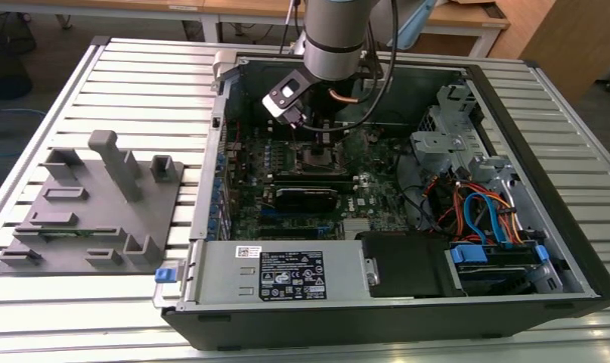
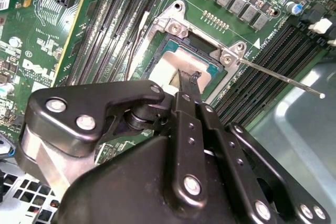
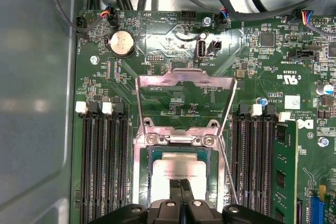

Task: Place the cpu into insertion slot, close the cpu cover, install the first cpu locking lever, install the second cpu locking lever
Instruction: 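Close the cpu cover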

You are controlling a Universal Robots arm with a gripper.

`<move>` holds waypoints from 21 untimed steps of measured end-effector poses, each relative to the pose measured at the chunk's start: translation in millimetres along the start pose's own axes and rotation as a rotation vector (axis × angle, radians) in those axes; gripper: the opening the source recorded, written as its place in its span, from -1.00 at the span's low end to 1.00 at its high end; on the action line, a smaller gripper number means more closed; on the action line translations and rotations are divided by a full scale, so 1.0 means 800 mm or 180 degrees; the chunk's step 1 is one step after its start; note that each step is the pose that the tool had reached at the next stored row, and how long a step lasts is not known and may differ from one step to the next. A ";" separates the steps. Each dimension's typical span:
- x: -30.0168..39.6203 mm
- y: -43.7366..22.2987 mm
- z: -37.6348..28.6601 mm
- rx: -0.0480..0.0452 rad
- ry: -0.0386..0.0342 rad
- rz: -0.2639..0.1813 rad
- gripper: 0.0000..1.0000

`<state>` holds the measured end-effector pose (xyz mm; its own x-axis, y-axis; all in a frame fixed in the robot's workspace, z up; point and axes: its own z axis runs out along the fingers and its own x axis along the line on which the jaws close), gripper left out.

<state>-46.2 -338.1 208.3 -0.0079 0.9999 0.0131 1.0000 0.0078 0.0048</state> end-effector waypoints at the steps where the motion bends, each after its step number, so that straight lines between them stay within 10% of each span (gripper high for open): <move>1: 0.0001 0.0000 -0.0002 0.0000 0.0000 0.0000 -0.80; 21: 0.0001 0.0000 -0.0054 0.0000 -0.0001 0.0000 -0.80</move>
<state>-46.2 -338.1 212.6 -0.0079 0.9999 0.0129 1.0000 0.0078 0.0048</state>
